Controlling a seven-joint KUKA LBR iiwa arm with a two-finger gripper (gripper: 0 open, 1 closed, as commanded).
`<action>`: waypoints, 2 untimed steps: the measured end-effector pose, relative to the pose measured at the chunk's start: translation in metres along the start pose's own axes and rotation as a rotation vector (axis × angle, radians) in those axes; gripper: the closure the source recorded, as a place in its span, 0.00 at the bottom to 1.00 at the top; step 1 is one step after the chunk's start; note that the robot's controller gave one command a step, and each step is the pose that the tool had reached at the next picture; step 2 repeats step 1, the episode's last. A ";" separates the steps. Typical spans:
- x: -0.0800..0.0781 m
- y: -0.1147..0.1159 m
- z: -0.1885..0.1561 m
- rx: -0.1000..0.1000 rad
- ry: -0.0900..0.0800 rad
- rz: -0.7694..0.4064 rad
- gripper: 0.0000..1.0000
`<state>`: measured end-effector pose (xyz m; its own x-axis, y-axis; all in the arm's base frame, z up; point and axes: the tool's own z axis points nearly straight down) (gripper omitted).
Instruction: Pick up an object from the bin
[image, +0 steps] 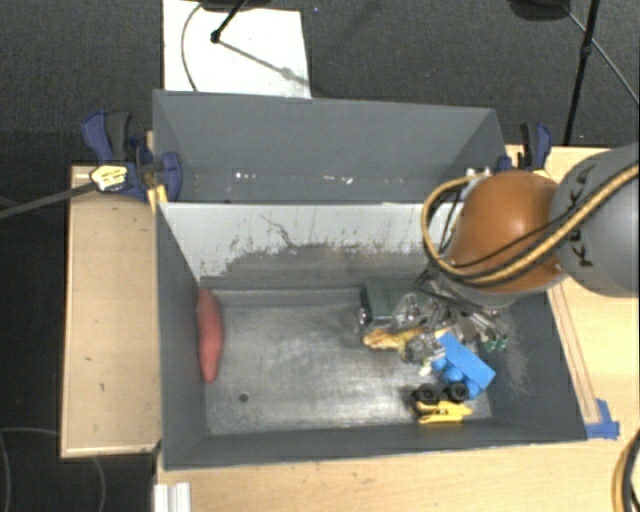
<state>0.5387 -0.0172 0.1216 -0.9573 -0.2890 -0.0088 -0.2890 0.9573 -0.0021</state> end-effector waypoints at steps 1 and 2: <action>0.014 -0.003 0.046 -0.005 0.003 -0.558 1.00; 0.014 -0.003 0.046 -0.005 0.003 -0.558 1.00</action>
Offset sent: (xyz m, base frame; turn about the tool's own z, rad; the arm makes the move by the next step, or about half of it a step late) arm 0.0000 0.0000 0.0000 0.0000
